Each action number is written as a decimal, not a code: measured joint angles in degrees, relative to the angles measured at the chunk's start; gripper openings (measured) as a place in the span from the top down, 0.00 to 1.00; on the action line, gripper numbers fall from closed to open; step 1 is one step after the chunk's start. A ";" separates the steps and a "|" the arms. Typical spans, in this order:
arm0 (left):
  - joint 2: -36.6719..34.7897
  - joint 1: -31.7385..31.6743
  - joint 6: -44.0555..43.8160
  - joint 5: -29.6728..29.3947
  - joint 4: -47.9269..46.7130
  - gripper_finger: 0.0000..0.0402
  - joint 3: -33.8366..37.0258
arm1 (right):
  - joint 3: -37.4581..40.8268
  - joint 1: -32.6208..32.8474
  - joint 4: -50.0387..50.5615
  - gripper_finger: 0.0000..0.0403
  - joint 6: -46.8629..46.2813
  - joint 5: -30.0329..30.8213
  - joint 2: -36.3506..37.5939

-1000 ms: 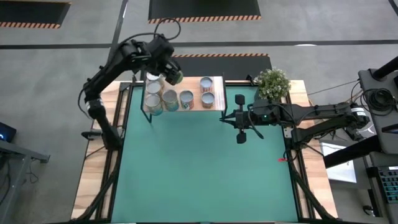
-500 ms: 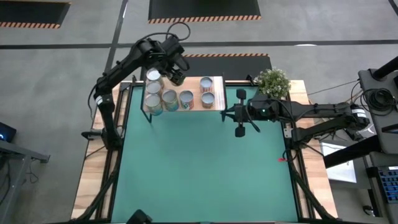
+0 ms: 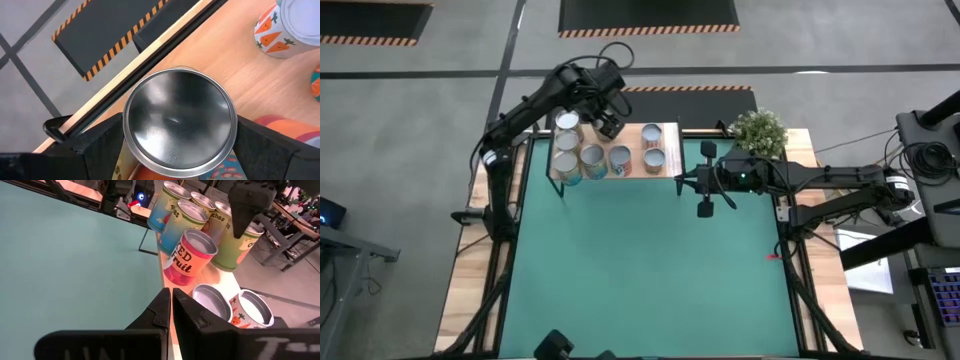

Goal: Pick and place cans onto a shelf
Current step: Put the big canned oranges on the shelf

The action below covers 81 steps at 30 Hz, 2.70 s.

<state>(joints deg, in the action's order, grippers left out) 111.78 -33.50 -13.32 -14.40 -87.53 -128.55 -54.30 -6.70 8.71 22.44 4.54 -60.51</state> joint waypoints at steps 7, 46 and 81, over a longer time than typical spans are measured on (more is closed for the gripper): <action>0.69 0.00 -0.02 0.22 -1.07 0.22 0.00 | 0.00 0.00 0.00 0.98 0.04 0.00 0.00; -0.45 2.35 12.77 0.43 -1.52 0.53 -5.12 | 0.00 0.00 0.07 0.98 0.13 0.02 -0.02; -0.95 0.47 5.60 0.11 -1.65 1.00 3.58 | 0.00 0.00 0.96 0.98 -0.04 0.03 -0.02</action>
<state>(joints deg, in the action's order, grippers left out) 110.83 -33.03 -7.73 -14.29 -89.17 -124.97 -54.30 -6.70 9.67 22.39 4.57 -60.53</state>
